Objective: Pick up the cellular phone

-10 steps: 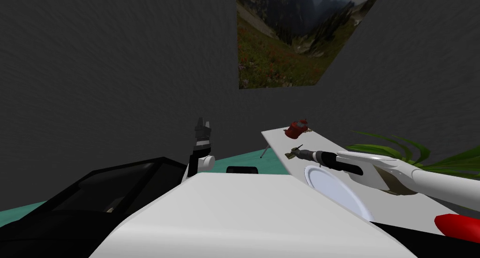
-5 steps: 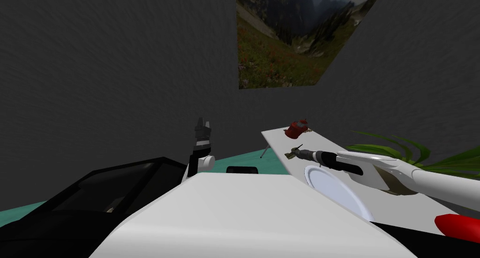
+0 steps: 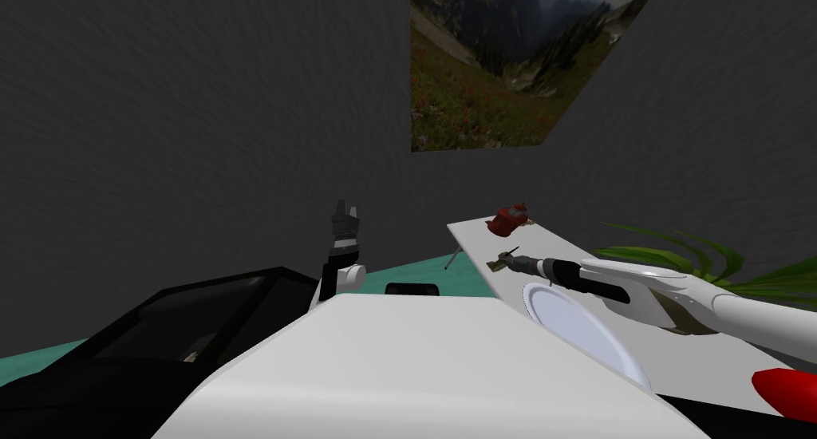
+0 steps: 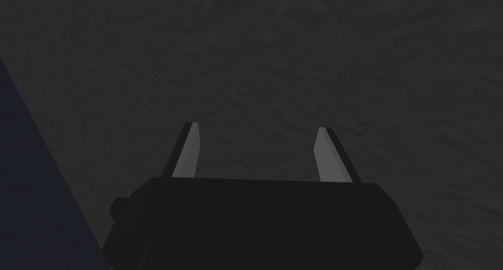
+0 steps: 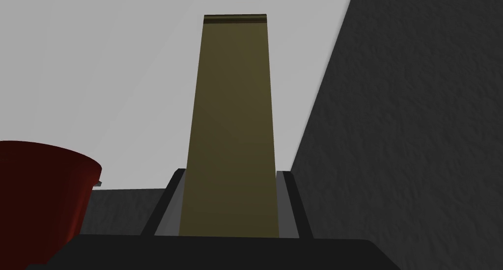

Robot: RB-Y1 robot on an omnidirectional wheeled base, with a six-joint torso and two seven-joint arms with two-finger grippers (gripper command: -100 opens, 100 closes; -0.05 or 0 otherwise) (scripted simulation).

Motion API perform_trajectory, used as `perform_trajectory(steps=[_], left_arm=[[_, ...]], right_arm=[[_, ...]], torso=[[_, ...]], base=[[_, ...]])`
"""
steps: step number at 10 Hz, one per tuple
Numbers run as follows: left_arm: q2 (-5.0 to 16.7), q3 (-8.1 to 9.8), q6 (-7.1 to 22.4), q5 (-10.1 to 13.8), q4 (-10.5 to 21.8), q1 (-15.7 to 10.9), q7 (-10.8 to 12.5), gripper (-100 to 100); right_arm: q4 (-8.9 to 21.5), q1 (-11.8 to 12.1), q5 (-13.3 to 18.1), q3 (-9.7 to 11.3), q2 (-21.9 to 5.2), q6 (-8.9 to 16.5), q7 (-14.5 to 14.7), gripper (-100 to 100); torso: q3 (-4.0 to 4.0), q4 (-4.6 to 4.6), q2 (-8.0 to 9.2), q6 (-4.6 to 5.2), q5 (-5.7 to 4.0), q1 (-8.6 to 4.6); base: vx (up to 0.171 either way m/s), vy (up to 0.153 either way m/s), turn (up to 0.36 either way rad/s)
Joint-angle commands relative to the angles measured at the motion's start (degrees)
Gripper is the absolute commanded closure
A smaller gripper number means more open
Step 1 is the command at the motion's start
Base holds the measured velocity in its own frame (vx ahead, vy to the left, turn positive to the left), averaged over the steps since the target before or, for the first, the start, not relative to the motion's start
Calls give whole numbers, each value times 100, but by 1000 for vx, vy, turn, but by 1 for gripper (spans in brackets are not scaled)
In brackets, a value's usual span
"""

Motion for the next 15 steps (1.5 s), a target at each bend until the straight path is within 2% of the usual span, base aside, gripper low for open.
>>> perform_trajectory(steps=[1,2,3,4,5,6,7,8,9,10,11,12,13,14,15], left_arm=[[0,0,0,0,0,0,0,0],[0,0,0,0,0,0,0,0],[0,0,0,0,0,0,0,0],[0,0,0,0,0,0,0,0],[0,0,0,0,0,0,0,0],[0,0,0,0,0,0,0,0],[0,0,0,0,0,0,0,0],[0,0,0,0,0,0,0,0],[0,0,0,0,0,0,0,0],[0,0,0,0,0,0,0,0],[0,0,0,0,0,0,0,0],[0,0,0,0,0,0,0,0],[0,0,0,0,0,0,0,0],[0,0,0,0,0,0,0,0],[0,0,0,0,0,0,0,0]], right_arm=[[97,168,133,-267,34,-116,-102,100],[253,374,336,-426,87,-300,-225,100],[253,492,336,-599,87,-300,-225,100],[409,718,540,-795,139,-485,-349,100],[409,816,540,-986,139,-485,-349,100],[409,816,540,-1033,139,-485,-349,100],[565,1107,743,-1279,192,-669,-472,100],[565,1140,743,-1416,192,-669,-472,100],[721,1357,946,-1588,244,-853,-595,100],[721,1463,946,-1751,244,-853,-595,100],[721,1463,946,-1799,244,-853,-595,100],[877,1723,1149,-2024,296,-1038,-718,100],[877,1787,1149,-2177,296,-1038,-718,100],[1033,2002,1352,-2348,349,-1222,-842,100],[1033,2111,1352,-2565,349,-1222,-842,100]], torso=[[0,0,0,0,0,0],[0,2,-1,-3,1,-2],[0,0,0,-1,1,-1],[1,2,0,0,2,-3],[0,0,0,1,2,-1],[1,2,-1,-1,5,0],[2,4,1,-2,6,-4],[2,2,3,2,5,-2],[3,4,2,-1,7,0],[2,2,3,2,8,4],[4,4,4,2,9,4],[4,5,4,0,10,0],[4,3,5,4,9,1],[5,6,5,2,12,4],[5,4,6,6,13,10]], base=[[2,35,-6],[3,39,23],[3,31,3],[9,39,14],[4,36,-3],[-2,15,-3],[1,28,27],[1,29,-6],[4,38,21],[1,33,2],[-1,14,-9],[2,24,25],[1,28,-1],[6,44,22],[3,37,-10]])
